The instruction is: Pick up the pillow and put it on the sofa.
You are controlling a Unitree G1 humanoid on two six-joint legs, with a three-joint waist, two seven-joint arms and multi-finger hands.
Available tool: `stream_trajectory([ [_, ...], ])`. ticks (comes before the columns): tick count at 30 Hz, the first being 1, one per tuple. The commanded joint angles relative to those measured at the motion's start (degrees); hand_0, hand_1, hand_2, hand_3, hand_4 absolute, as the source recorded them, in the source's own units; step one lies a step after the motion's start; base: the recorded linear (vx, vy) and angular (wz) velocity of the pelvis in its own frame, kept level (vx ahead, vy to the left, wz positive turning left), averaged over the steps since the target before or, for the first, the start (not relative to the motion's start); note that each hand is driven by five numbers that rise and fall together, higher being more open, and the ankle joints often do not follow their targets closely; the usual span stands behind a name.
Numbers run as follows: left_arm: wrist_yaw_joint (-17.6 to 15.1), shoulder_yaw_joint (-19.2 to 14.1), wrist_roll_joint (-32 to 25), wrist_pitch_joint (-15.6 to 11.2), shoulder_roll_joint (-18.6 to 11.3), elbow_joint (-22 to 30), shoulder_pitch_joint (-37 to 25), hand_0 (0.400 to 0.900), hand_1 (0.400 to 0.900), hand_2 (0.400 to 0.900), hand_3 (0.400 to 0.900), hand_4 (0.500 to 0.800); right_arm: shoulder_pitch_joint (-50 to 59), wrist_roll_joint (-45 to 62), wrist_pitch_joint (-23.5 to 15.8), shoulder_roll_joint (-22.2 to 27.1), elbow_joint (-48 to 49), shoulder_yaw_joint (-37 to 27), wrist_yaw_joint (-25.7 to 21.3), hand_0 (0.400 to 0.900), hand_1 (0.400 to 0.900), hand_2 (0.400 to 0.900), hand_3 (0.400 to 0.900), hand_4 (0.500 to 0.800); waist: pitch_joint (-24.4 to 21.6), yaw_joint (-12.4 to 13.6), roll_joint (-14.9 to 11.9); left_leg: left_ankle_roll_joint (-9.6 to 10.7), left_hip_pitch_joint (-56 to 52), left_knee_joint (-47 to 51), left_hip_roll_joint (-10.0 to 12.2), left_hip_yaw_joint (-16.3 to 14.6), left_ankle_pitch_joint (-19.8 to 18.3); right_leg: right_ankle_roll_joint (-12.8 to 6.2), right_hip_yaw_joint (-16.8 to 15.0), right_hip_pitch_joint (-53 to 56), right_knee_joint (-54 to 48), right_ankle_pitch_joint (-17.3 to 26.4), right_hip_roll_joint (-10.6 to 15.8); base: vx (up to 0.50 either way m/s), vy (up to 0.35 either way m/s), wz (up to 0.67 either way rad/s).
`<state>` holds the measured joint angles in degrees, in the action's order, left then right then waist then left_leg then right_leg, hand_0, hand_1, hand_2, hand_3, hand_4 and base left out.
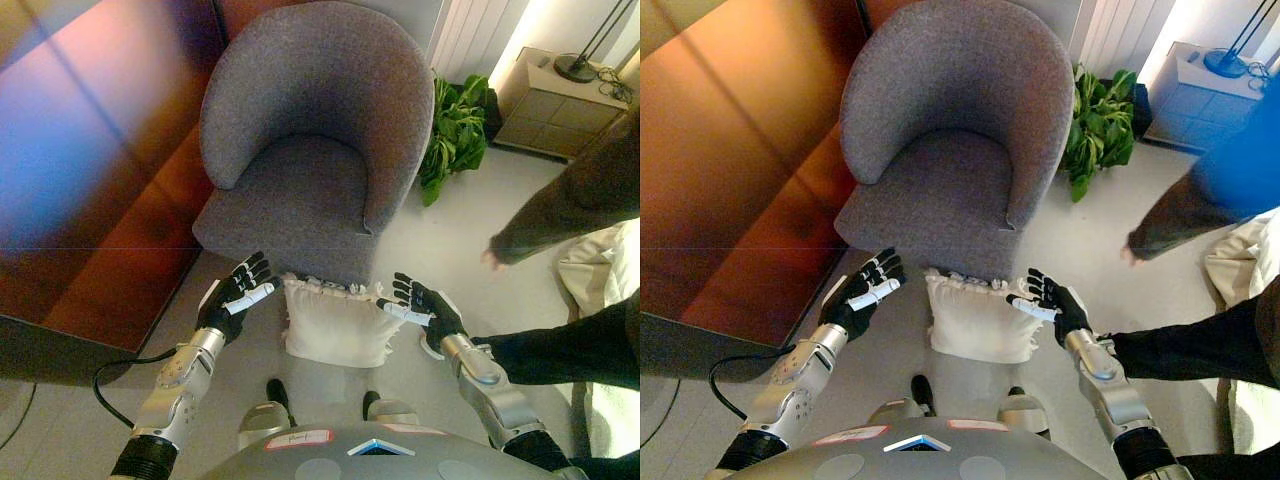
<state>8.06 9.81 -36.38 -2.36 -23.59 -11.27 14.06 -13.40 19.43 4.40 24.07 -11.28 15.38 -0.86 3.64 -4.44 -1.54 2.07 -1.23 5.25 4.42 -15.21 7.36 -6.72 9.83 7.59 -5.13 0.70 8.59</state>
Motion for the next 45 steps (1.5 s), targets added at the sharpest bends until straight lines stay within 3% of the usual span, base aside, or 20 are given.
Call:
stream_trajectory([
  [1,0.0,-1.5,-0.4,-5.1,-0.5,1.1,-6.1,0.900,0.900,0.900,0.900,0.800,7.0,-1.4,-4.6,-0.3,1.7,-2.0,-0.5,0.900,0.900,0.900,0.900,0.800,0.5,1.4,-0.2,0.2,-4.4,-0.3,1.0,0.5,-6.2,-0.02,2.8,-2.1,0.4,2.2,-2.1,0.00,0.000,0.00],
  [3,2.5,-1.7,-0.5,-4.4,-0.8,0.4,-6.5,0.900,0.900,0.900,0.900,0.800,7.2,-1.7,-4.4,-0.2,1.7,-1.8,-1.0,0.900,0.900,0.900,0.900,0.800,0.7,1.3,-0.2,0.1,-4.5,-0.3,1.0,0.5,-6.2,0.00,2.7,-2.2,0.6,2.1,-2.1,0.00,0.000,0.00],
  [8,0.8,-1.6,-0.5,-5.1,-1.2,0.7,-6.4,0.900,0.900,0.900,0.900,0.800,6.7,-3.9,-4.0,0.7,1.4,-2.3,-1.8,0.900,0.900,0.900,0.900,0.800,1.0,1.2,-0.1,0.1,-4.6,-0.3,0.9,0.7,-6.3,0.06,2.4,-2.2,0.8,1.9,-2.1,0.02,-0.004,-0.02],
  [16,1.2,-2.8,0.8,-5.6,-1.9,1.7,-5.0,0.900,0.900,0.900,0.900,0.800,5.5,-8.0,-3.5,1.7,0.7,-3.6,-3.1,0.900,0.900,0.900,0.900,0.800,1.4,1.4,-0.3,0.1,-4.5,-0.3,0.9,0.8,-6.4,-0.08,2.5,-2.2,0.8,1.8,-2.1,0.04,-0.018,0.00],
  [22,1.1,-2.5,1.8,-5.8,-3.6,2.7,-6.3,0.900,0.900,0.900,0.900,0.800,8.4,-16.9,-2.3,4.2,-0.9,-2.2,-5.8,0.900,0.900,0.900,0.900,0.800,3.4,1.9,0.0,-0.3,-2.8,-1.0,0.9,1.1,-6.2,0.11,2.0,-4.6,3.3,0.9,-1.7,0.02,-0.013,0.02],
  [28,1.2,-0.7,1.8,-7.0,-5.4,3.3,-10.8,0.900,0.900,0.900,0.900,0.800,13.8,-25.3,-1.5,7.1,-3.6,0.8,-9.0,0.900,0.900,0.900,0.900,0.800,7.6,2.8,0.6,-0.7,3.2,-5.8,1.1,2.5,-6.7,0.81,1.5,-10.3,9.7,-1.1,-1.5,-0.08,-0.048,0.05],
  [35,-0.7,2.4,0.1,-12.4,-8.6,5.7,-18.1,0.900,0.900,0.900,0.900,0.800,23.2,-31.8,-1.0,13.7,-4.6,3.7,-12.1,0.900,0.900,0.900,0.900,0.800,17.3,3.2,2.2,-0.4,16.2,-19.1,1.6,4.3,-8.3,2.45,1.2,-22.1,22.9,-4.8,-0.6,-0.16,-0.040,0.08],
  [38,-1.1,3.3,-0.6,-13.9,-9.7,7.0,-19.5,0.900,0.900,0.900,0.900,0.800,25.6,-34.6,-1.1,15.9,-5.2,4.3,-12.8,0.900,0.900,0.900,0.900,0.800,19.4,3.4,2.9,-0.5,20.8,-23.8,1.1,4.7,-9.5,3.37,1.3,-26.3,27.4,-6.5,-0.7,-0.10,-0.015,0.06],
  [45,-2.4,5.3,-1.8,-15.0,-11.7,9.8,-24.3,0.900,0.900,0.900,0.900,0.800,33.6,-42.1,0.4,18.7,-7.4,6.3,-18.2,0.900,0.900,0.900,0.900,0.800,23.1,3.9,3.8,-2.2,30.6,-32.9,0.0,6.0,-12.9,4.90,0.9,-36.5,39.3,-10.2,0.6,-0.10,-0.037,0.09],
])
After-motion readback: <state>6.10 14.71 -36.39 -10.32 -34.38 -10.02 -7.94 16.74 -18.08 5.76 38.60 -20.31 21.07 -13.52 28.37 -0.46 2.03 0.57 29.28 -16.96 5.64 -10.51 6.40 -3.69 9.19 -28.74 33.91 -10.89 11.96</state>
